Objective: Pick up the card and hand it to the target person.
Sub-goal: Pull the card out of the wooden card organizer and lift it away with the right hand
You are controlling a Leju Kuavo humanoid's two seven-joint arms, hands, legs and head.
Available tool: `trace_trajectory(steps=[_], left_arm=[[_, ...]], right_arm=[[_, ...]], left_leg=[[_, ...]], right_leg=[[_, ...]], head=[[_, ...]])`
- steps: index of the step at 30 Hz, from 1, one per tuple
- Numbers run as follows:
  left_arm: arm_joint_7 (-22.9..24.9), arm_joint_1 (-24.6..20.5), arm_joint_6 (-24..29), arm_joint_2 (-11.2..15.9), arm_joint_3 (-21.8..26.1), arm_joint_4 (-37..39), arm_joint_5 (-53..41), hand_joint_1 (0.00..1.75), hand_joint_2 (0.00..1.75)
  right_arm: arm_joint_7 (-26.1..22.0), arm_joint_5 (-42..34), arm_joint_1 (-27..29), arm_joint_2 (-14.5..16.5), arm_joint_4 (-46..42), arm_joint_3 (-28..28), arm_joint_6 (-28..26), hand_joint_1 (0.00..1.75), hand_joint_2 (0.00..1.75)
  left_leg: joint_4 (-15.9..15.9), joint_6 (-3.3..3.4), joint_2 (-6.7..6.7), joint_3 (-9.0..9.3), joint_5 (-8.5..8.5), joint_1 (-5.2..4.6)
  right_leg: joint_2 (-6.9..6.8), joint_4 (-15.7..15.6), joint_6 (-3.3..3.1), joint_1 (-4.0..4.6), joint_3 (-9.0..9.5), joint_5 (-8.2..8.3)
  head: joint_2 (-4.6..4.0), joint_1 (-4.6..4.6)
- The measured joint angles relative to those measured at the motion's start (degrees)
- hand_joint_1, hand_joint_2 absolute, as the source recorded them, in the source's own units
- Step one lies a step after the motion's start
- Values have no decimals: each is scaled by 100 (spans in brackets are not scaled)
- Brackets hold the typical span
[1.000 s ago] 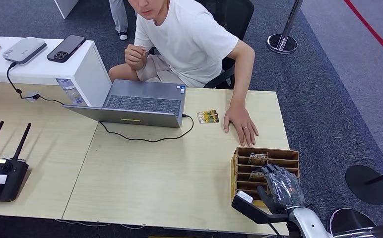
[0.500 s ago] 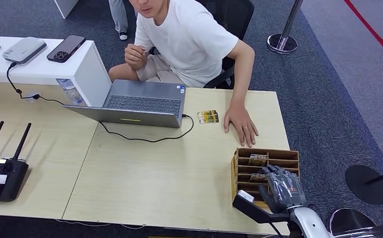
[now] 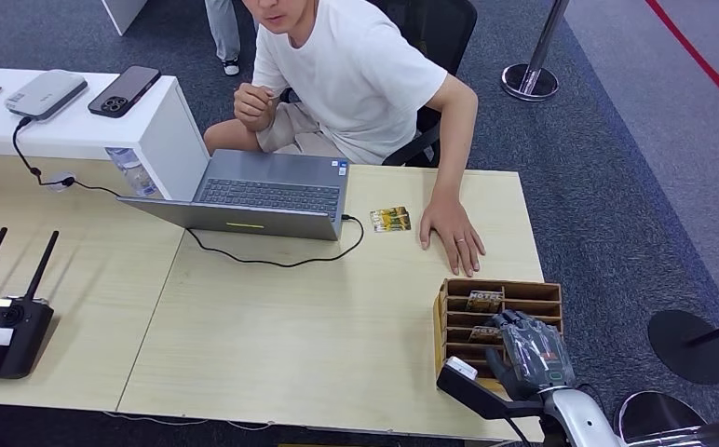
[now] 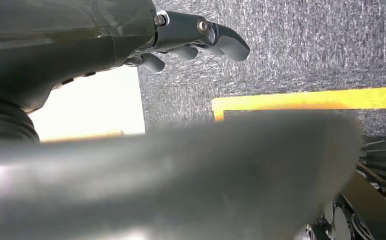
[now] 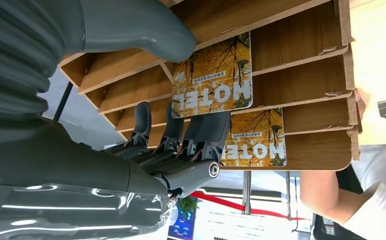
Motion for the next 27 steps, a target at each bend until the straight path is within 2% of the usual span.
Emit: trace_trajectory(steps=[3, 4, 7, 17, 21, 27], left_arm=[[-5, 0, 27, 0, -10, 0, 0, 0, 175], [-9, 0, 36, 0, -14, 0, 1, 0, 131], [-17, 0, 57, 0, -22, 0, 3, 0, 0], [-33, -1, 92, 0, -22, 0, 14, 0, 0], [-41, -1, 108, 0, -23, 0, 20, 0, 175], [-63, -1, 122, 0, -83, 0, -33, 0, 175]], right_arm=[[1, -1, -2, 0, 0, -2, -2, 131, 175], [2, -1, -3, -1, 0, -2, -2, 137, 175], [2, -1, -4, -2, 0, -1, -4, 138, 175], [2, -1, -4, -2, 0, 0, -7, 137, 175], [2, -1, -4, -2, 0, 0, -9, 135, 175], [2, -1, -4, -2, 0, 0, -10, 136, 175]], left_leg=[[0, 0, 0, 0, 0, 0], [0, 0, 0, 0, 0, 0], [0, 0, 0, 0, 0, 0], [0, 0, 0, 0, 0, 0], [0, 0, 0, 0, 0, 0], [0, 0, 0, 0, 0, 0]], right_leg=[[0, 0, 0, 0, 0, 0], [0, 0, 0, 0, 0, 0], [0, 0, 0, 0, 0, 0], [0, 0, 0, 0, 0, 0], [0, 0, 0, 0, 0, 0], [0, 0, 0, 0, 0, 0]], head=[[0, 0], [0, 0], [0, 0], [0, 0], [0, 0], [0, 0]])
